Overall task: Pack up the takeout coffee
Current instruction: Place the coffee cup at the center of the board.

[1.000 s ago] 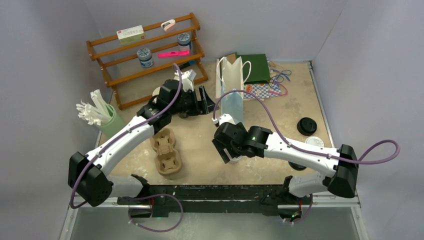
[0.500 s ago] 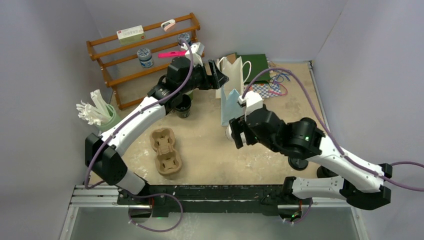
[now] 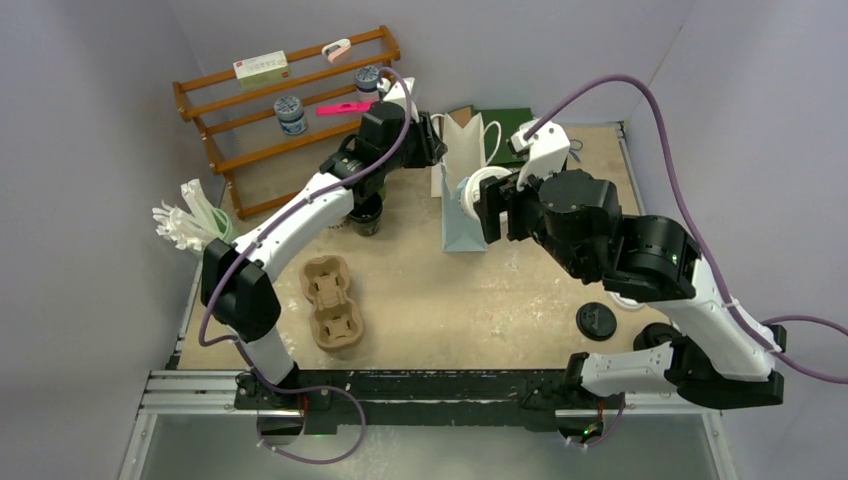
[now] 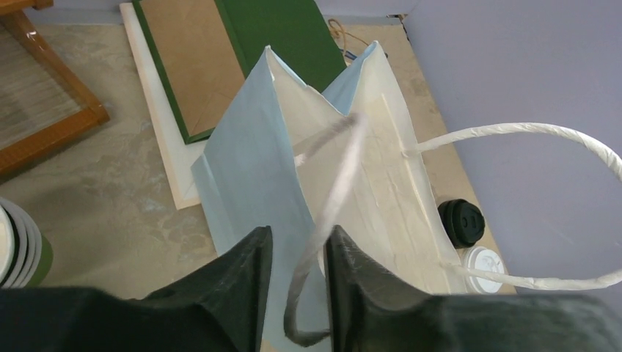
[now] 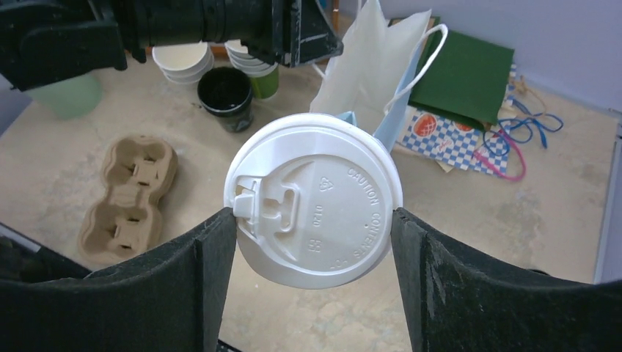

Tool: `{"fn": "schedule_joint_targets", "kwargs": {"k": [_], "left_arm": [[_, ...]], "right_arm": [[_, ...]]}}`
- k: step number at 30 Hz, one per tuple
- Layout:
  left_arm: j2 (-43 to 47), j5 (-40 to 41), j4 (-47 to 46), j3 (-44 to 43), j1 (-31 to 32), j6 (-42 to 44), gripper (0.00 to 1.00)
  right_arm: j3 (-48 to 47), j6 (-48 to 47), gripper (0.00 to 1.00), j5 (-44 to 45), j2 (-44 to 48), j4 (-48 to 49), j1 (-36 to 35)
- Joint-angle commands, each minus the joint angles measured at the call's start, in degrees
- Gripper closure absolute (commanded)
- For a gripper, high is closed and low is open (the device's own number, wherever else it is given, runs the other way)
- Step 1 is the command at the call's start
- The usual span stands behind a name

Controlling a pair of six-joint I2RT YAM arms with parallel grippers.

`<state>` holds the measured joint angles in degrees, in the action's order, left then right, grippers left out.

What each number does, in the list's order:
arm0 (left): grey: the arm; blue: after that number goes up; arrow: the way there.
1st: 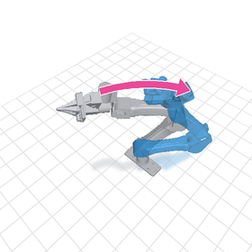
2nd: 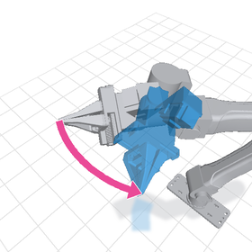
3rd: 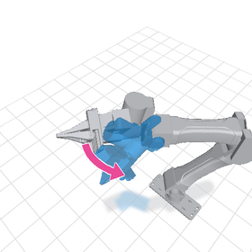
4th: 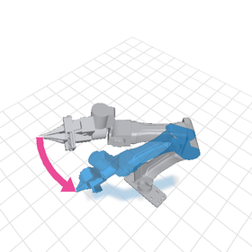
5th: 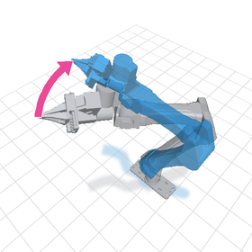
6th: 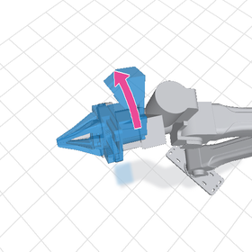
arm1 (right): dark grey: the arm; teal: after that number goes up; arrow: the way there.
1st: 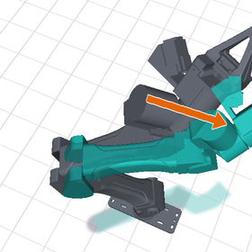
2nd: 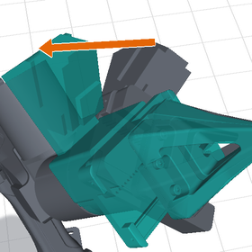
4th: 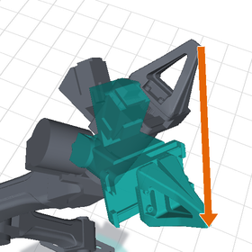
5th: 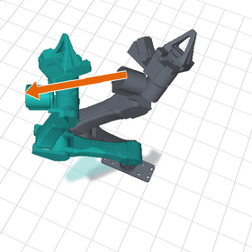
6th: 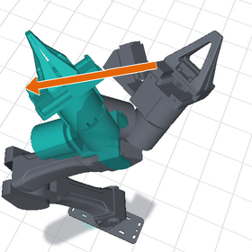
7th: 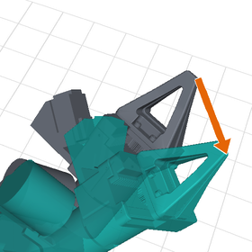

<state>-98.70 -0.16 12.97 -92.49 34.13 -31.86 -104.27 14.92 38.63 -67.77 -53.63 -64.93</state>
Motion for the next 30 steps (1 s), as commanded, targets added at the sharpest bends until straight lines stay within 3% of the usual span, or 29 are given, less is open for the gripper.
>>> {"fn": "schedule_joint_targets", "kwargs": {"k": [1,3,6,12,21,30], "left_arm": [[1.6,-0.6,-0.2,-1.9,-0.4,-0.2,0.74],[2.7,-2.1,0.2,-1.2,-0.4,-1.5,0.87],[5.1,-4.3,0.4,1.2,-0.4,-4.7,1.0],[11.8,-7.9,0.4,7.0,0.0,-11.5,1.0],[21.5,-10.0,-4.4,20.1,1.9,-25.5,1.0],[26.6,-10.3,-4.7,24.9,3.1,-29.6,1.0]], "right_arm": [[-3.6,-6.3,0.25,5.3,-2.6,4.4,-0.2],[-3.5,-8.0,0.25,6.8,-3.6,6.5,-0.2],[-3.4,-10.2,0.27,8.9,-5.3,9.6,0.1],[-3.4,-11.1,0.3,5.5,-7.9,13.9,3.7],[-2.5,-6.9,0.32,-1.1,-9.5,11.6,6.8],[1.9,0.7,0.34,-9.7,-6.3,6.7,6.8]]}}
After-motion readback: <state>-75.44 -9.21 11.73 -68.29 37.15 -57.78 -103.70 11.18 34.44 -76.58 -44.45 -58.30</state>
